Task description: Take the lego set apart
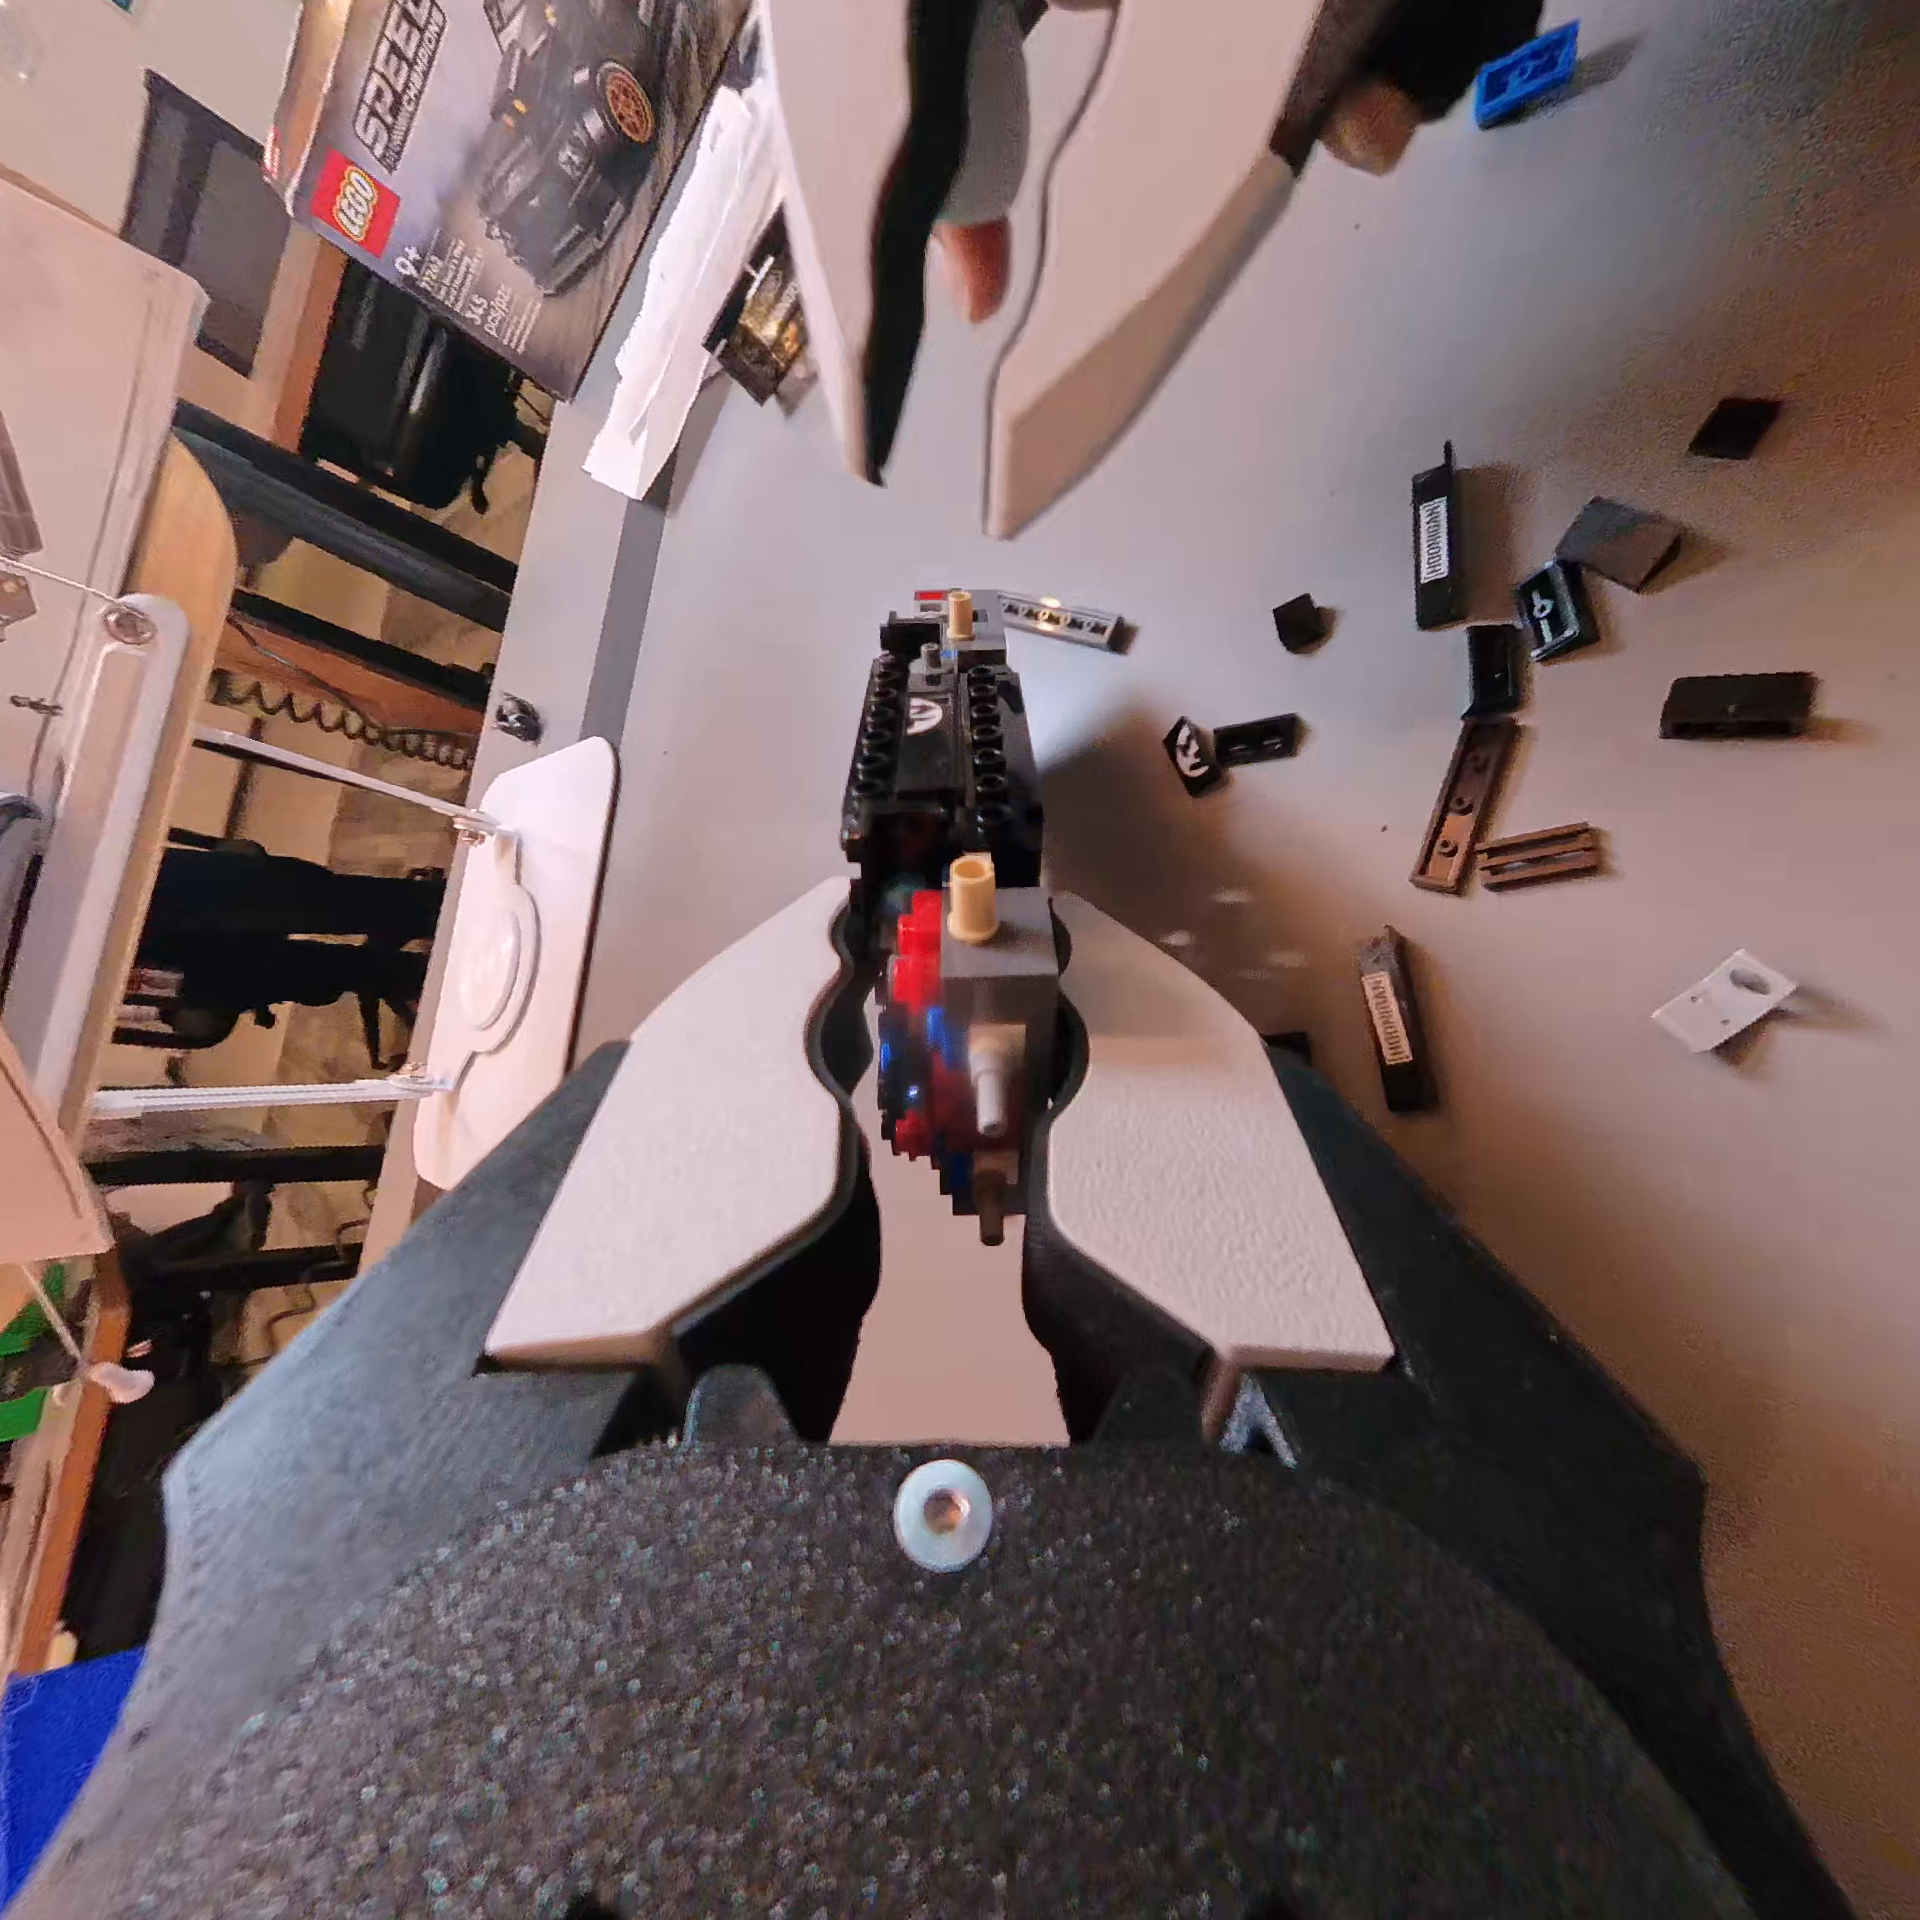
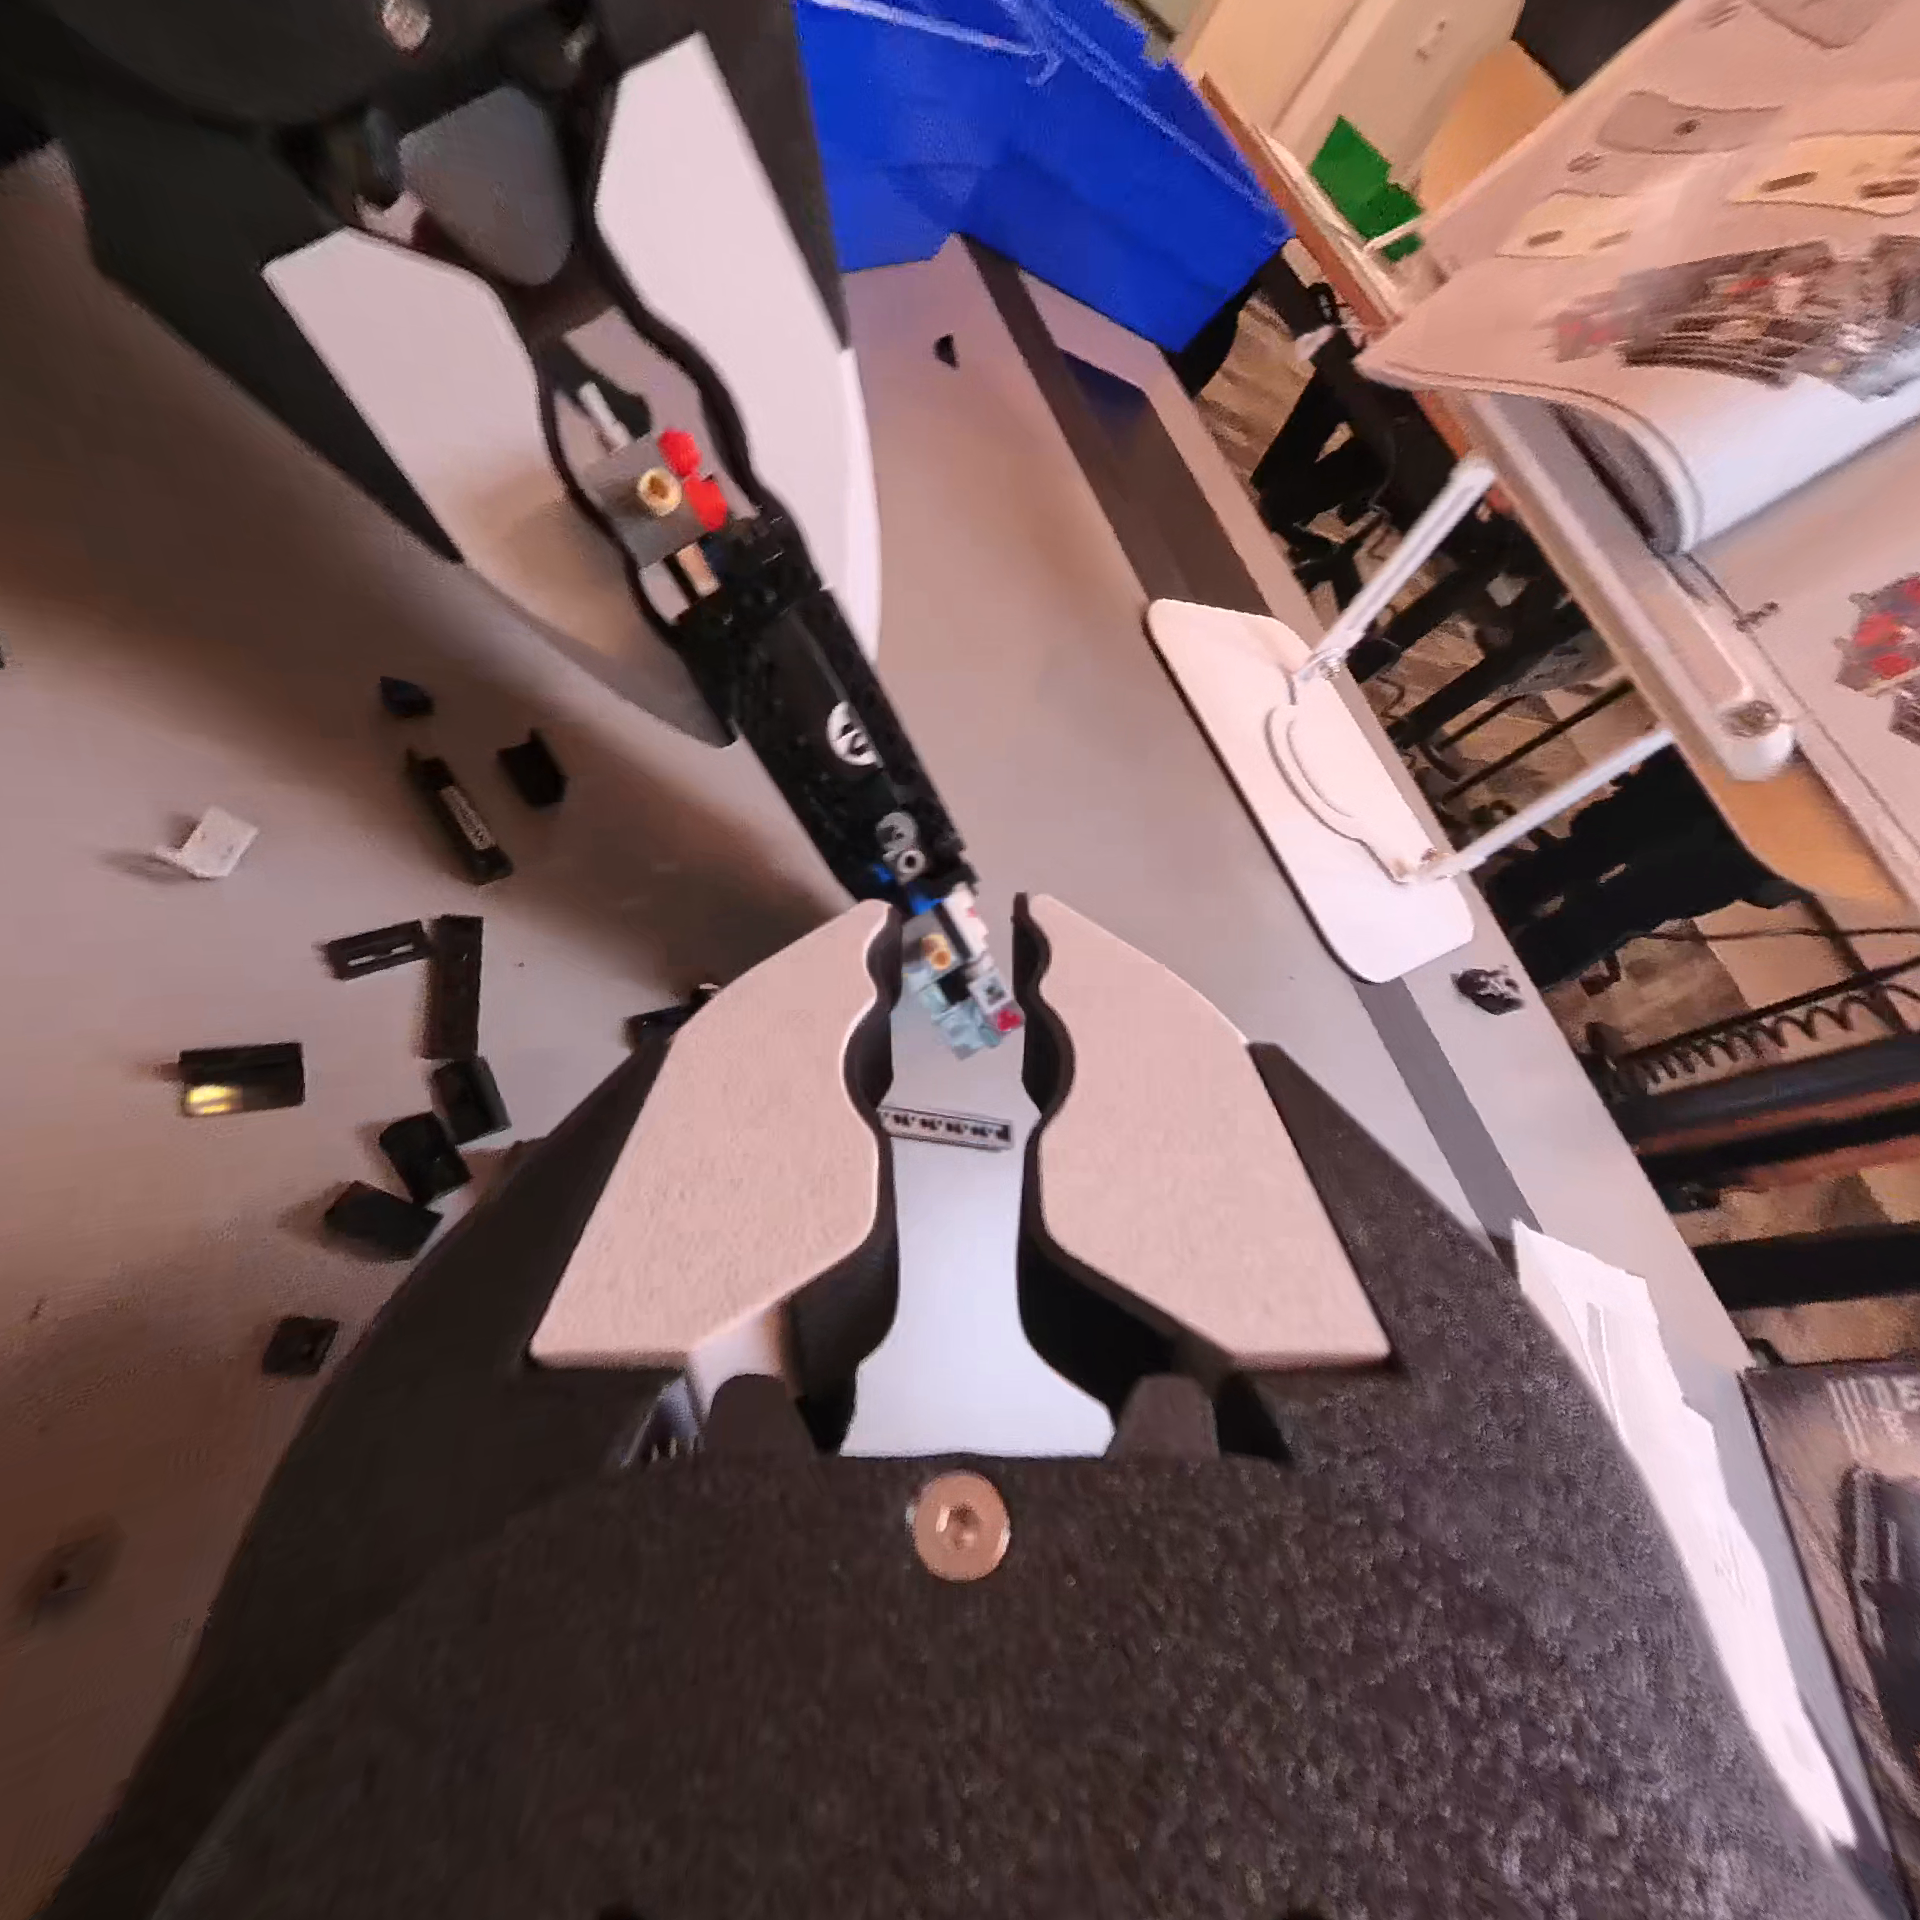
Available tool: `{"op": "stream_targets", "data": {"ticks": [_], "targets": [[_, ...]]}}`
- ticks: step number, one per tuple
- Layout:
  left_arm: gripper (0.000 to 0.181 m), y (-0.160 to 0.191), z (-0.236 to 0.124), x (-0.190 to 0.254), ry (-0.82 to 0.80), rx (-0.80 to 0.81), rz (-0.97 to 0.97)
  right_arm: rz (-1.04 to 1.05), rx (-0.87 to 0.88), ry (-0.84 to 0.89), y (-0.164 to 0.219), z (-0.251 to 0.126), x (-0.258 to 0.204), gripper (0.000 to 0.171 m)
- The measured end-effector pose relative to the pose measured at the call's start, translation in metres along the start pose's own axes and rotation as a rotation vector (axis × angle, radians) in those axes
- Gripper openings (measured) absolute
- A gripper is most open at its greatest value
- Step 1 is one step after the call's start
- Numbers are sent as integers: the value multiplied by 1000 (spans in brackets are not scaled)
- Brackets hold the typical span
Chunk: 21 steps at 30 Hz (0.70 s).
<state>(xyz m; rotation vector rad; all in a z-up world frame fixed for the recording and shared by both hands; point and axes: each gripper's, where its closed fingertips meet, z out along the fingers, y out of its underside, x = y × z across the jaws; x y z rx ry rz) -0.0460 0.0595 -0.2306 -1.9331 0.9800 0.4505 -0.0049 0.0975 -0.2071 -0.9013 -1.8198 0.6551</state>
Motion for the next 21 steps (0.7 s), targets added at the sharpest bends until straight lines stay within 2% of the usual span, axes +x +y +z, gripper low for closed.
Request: {"op": "stream_targets", "data": {"ticks": [5,15,21], "targets": [[30,-3,1,2,-17,15,42,56,16,-54,-1,10,-12,9],[29,-6,1,9,-33,21,133,123,16,-140,0,14,-21,3],[30,-5,3,9,-2,4,-4,193,49,-173,-3,10,-19,1]]}}
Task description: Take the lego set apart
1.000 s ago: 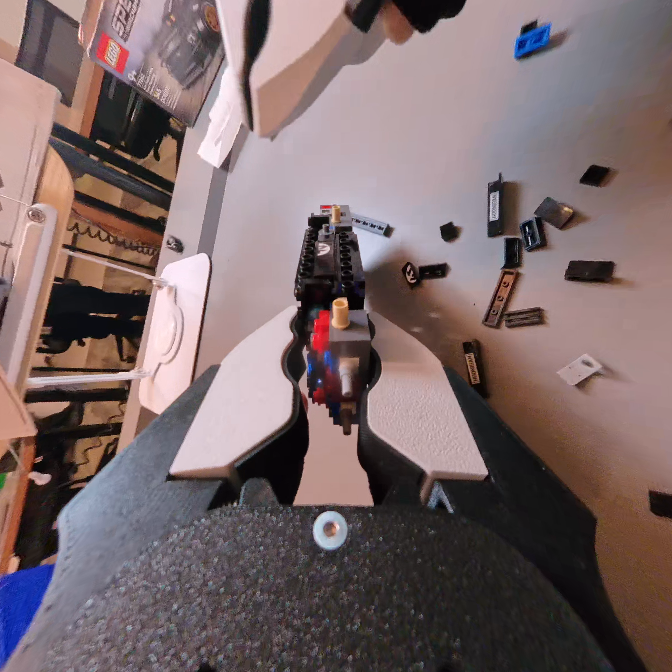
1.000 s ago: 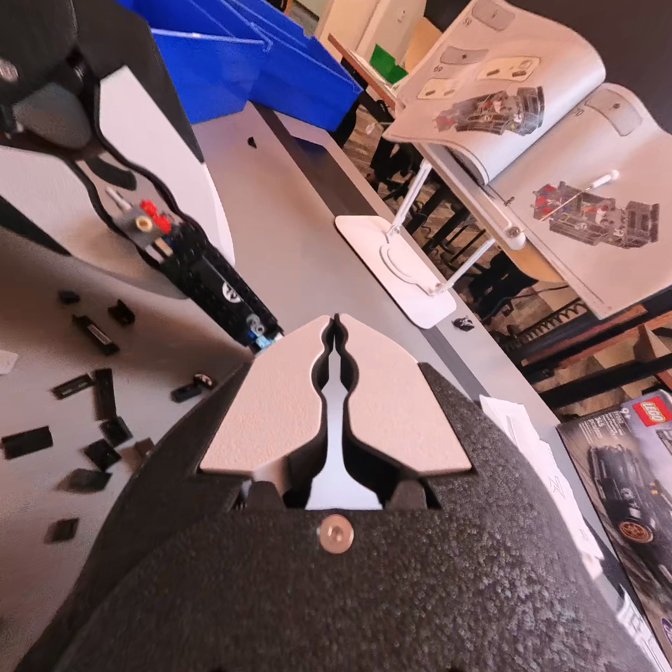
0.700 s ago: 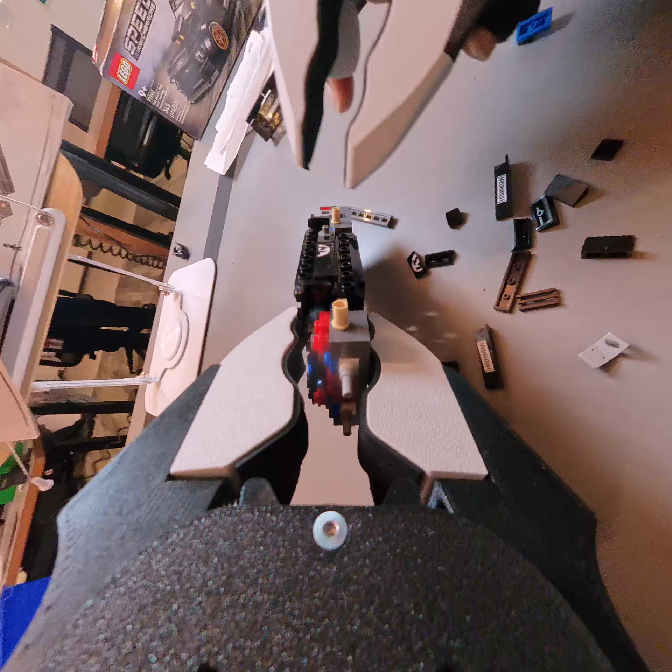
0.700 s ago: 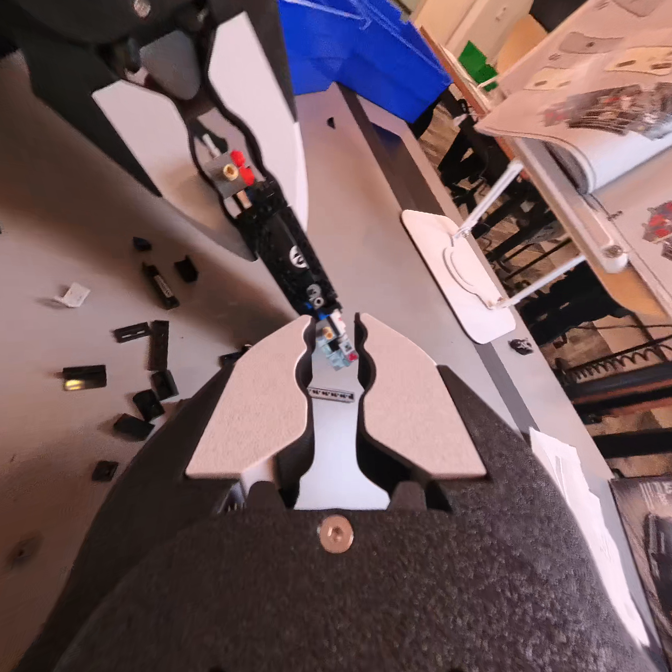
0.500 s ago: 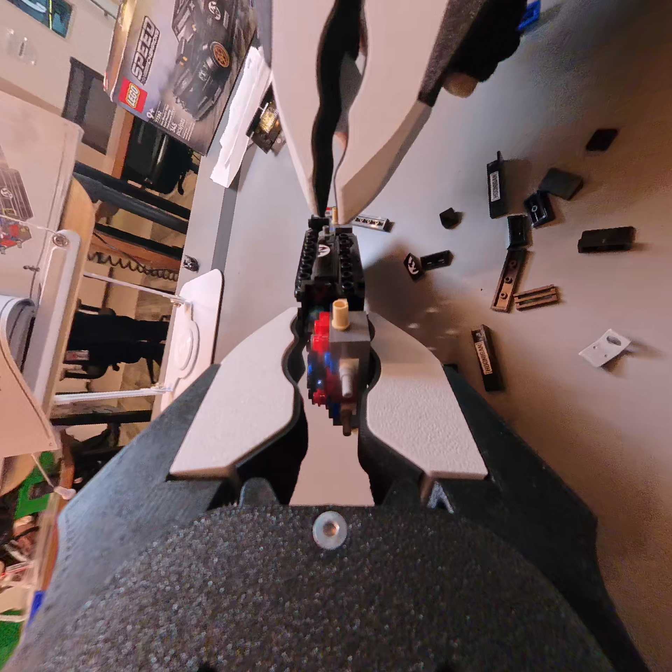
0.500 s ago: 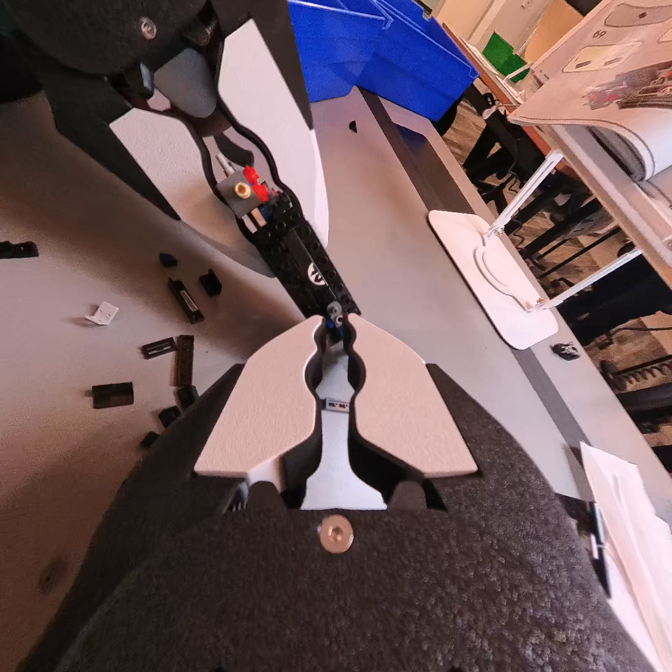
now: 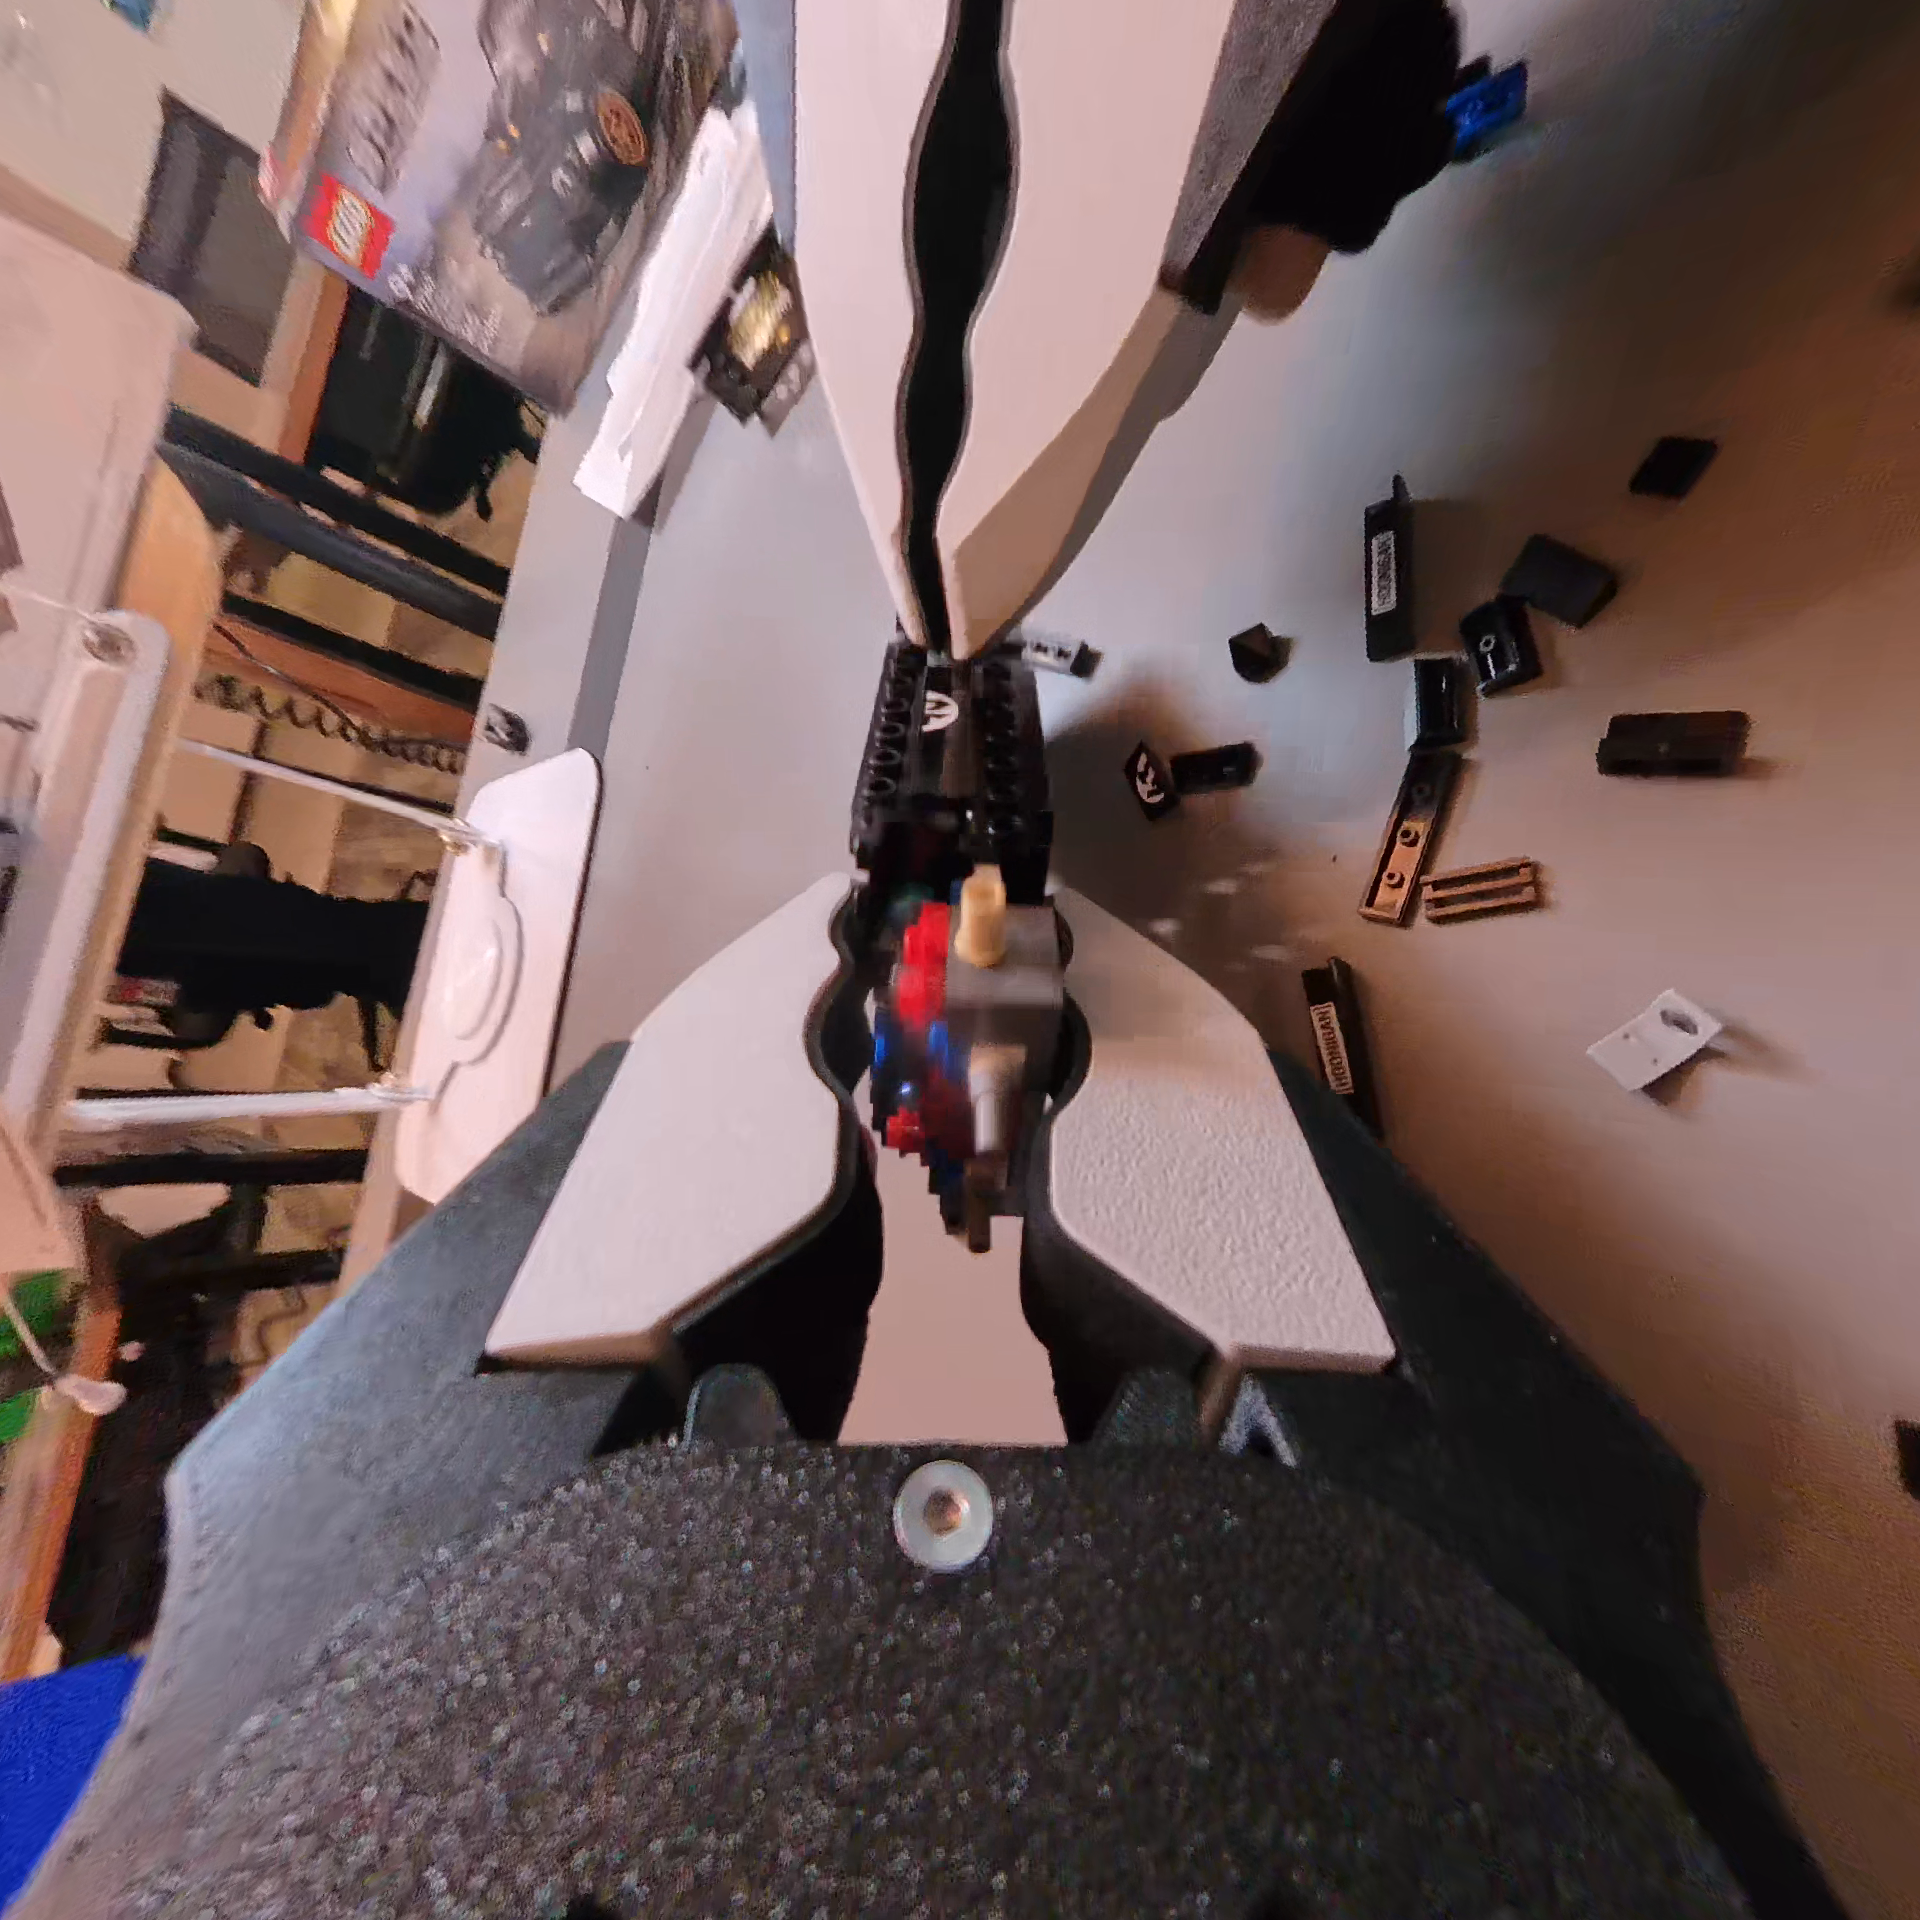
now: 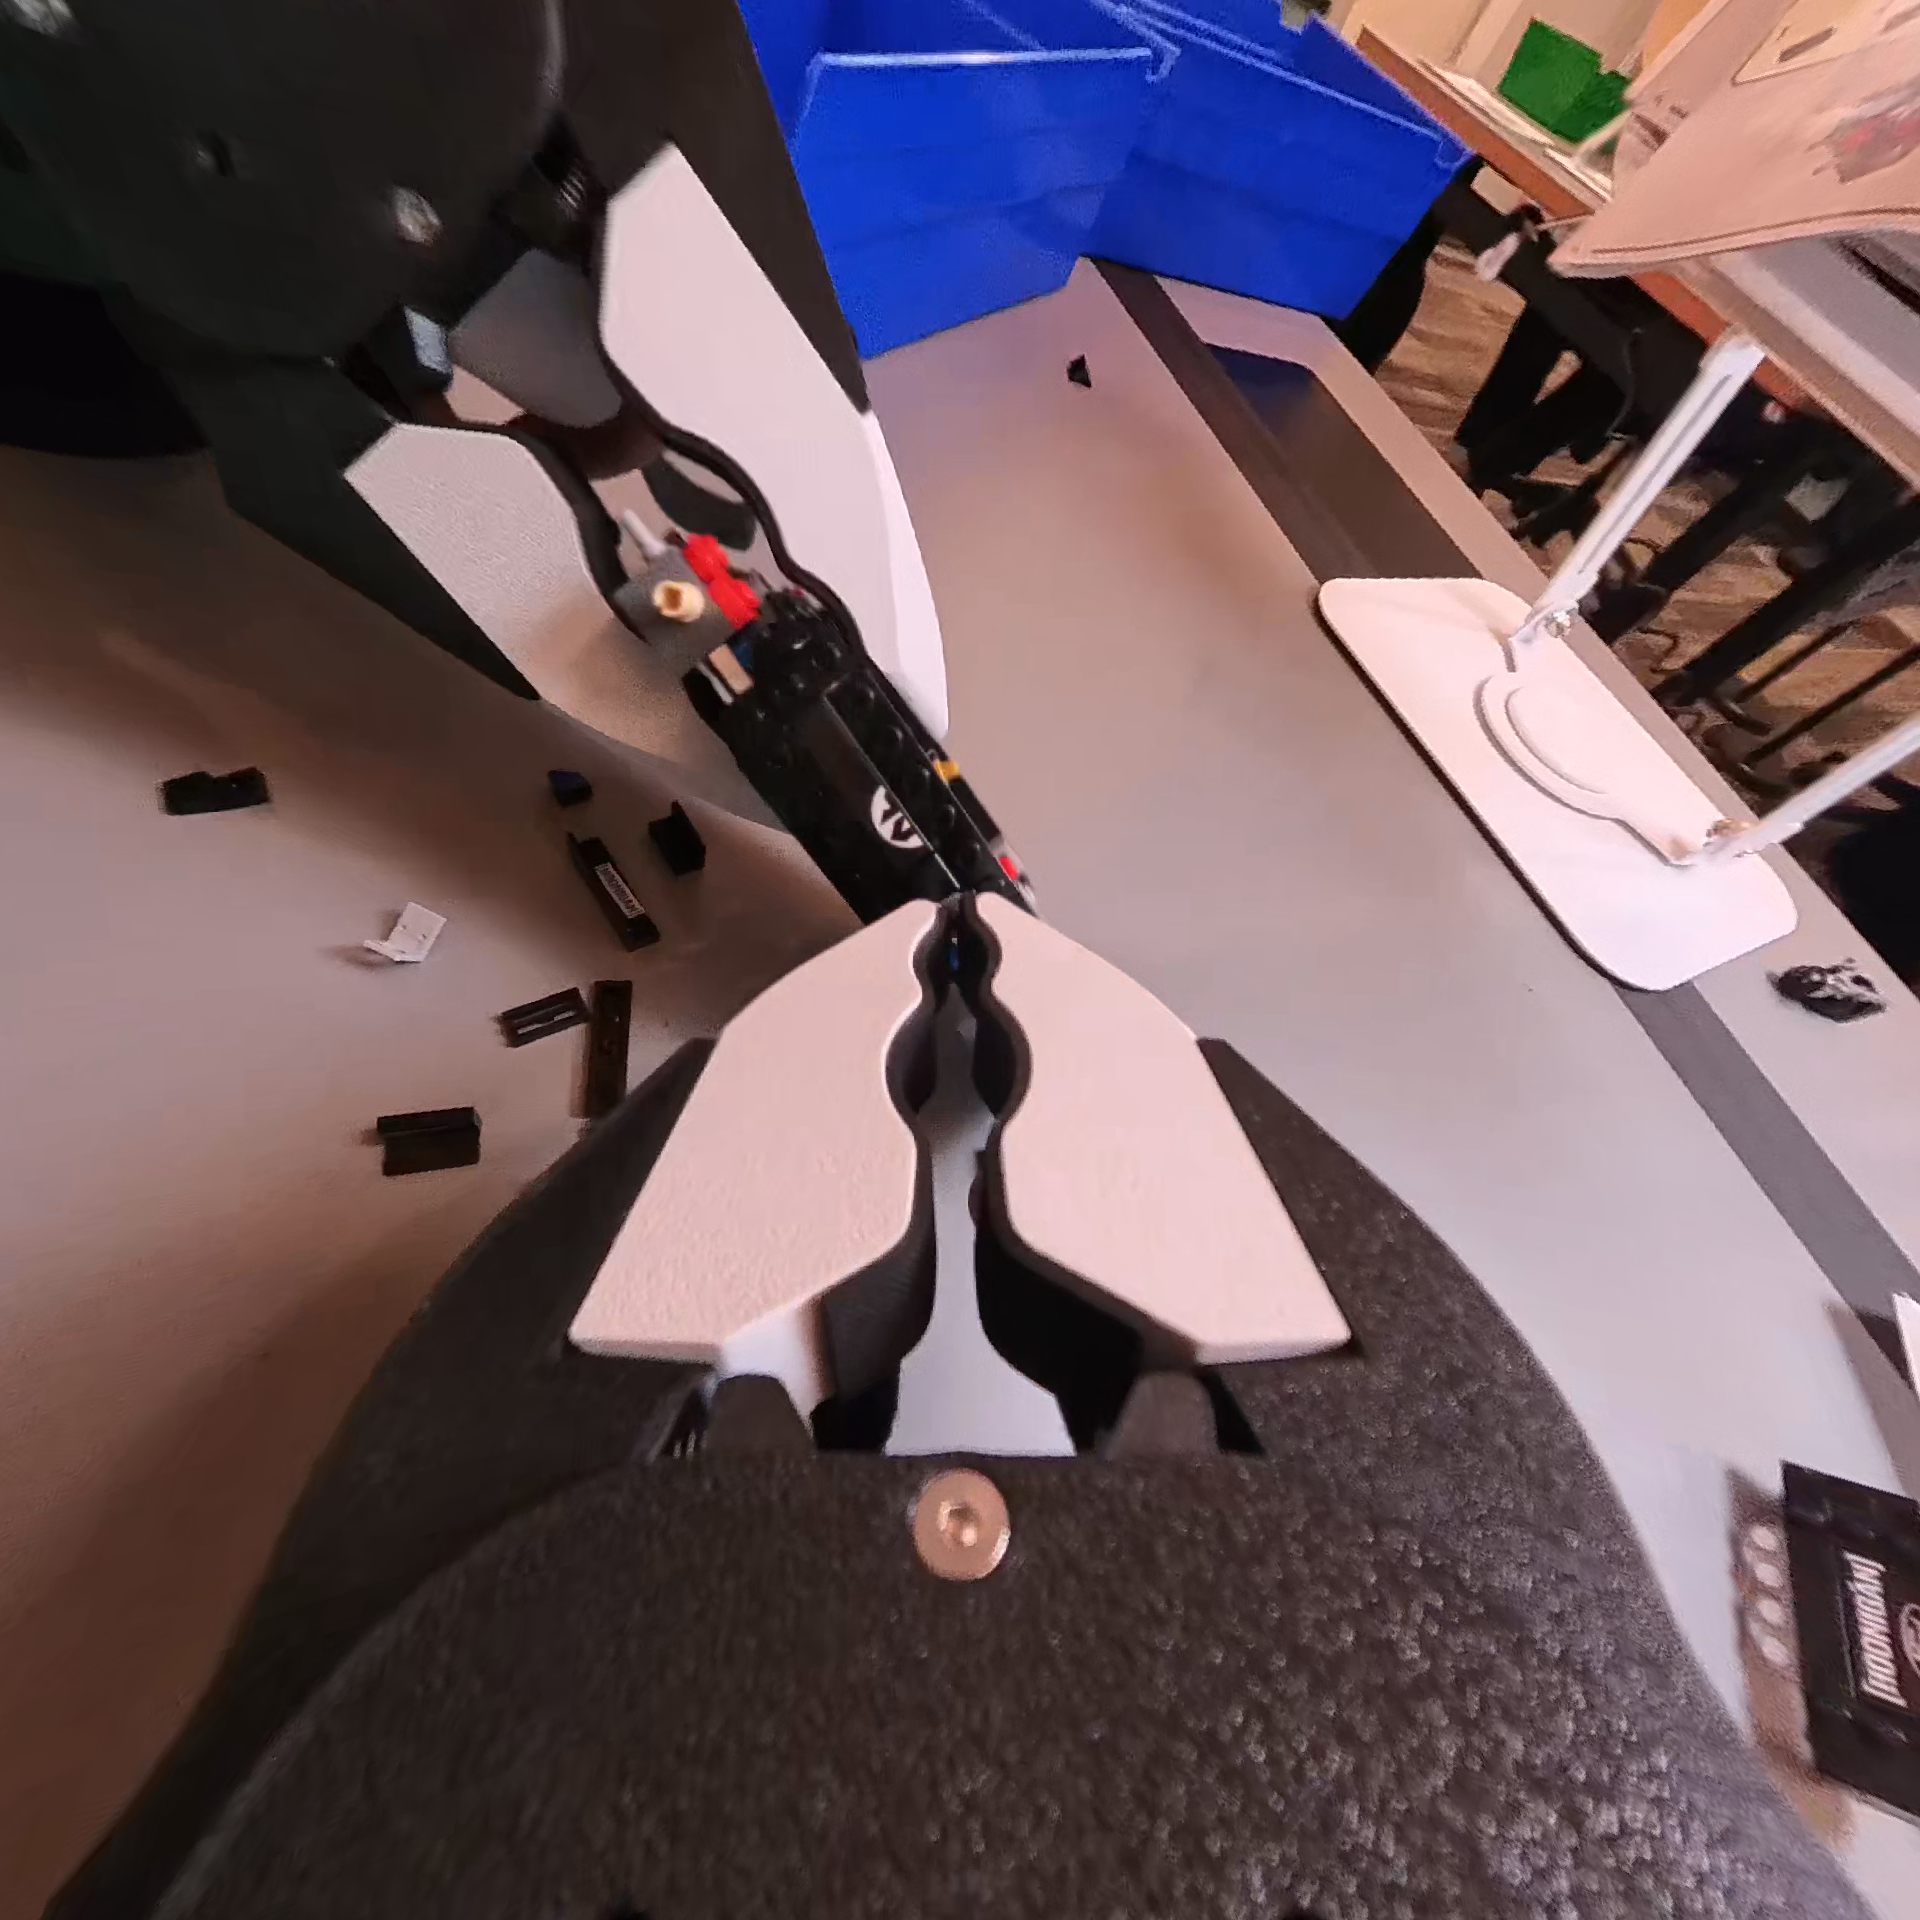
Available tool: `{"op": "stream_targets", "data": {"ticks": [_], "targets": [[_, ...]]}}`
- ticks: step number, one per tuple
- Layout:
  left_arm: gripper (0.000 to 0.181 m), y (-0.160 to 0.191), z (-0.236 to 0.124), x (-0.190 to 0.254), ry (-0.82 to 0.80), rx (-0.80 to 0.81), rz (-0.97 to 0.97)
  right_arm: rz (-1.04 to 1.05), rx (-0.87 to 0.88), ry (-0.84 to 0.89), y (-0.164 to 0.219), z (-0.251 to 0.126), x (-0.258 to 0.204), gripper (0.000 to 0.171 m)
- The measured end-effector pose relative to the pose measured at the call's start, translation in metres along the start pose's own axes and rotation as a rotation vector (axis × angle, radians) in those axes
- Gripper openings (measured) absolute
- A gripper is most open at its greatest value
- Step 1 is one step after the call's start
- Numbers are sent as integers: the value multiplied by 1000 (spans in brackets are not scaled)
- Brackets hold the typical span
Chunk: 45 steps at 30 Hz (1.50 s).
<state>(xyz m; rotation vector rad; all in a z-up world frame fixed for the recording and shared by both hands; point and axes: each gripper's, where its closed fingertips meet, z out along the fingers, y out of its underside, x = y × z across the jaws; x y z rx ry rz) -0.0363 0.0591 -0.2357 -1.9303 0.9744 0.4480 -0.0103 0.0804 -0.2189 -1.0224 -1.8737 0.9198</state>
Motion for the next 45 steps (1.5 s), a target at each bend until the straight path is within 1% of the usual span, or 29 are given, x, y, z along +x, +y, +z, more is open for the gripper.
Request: {"op": "stream_targets", "data": {"ticks": [3,10,11,12,13,15,17,19,21,22,24,25,28,30,38,45], "targets": [[31,5,4,3,5,-12,-6,-37,14,-7,-4,-4,-5,1],[31,2,6,11,78,1,-125,-49,57,-59,-9,-14,-12,0],[31,4,7,10,74,-13,-141,-43,88,-94,-13,-16,-16,0],[31,14,10,6,69,-58,-166,-15,147,-168,-24,-21,-27,0],[31,22,11,3,77,-76,-195,-11,166,-204,-30,-23,-34,0],[31,19,7,-2,76,-35,-211,-75,126,-162,-25,-20,-32,0],[31,14,5,-3,72,-11,-200,-72,77,-159,-15,-17,-30,0],[31,16,7,-1,77,-24,-195,-82,33,-146,-7,-12,-29,0],[31,20,9,2,83,-36,-188,-89,39,-70,-7,-9,-20,0],[31,19,9,3,84,-31,-185,-76,42,-45,-8,-8,-15,12],[31,15,8,4,83,-19,-170,-31,22,-18,-5,-5,-7,21],[30,13,9,5,79,-20,-158,-18,15,-19,-4,-4,-7,21],[31,10,8,8,78,-16,-121,-31,-7,14,-1,0,-4,11],[31,9,7,10,77,-18,-109,-23,-22,7,1,2,-5,9],[30,8,6,10,80,-27,-128,-3,-20,3,1,3,-5,8],[30,9,7,10,89,-36,-167,43,22,-3,1,3,-3,6]]}}
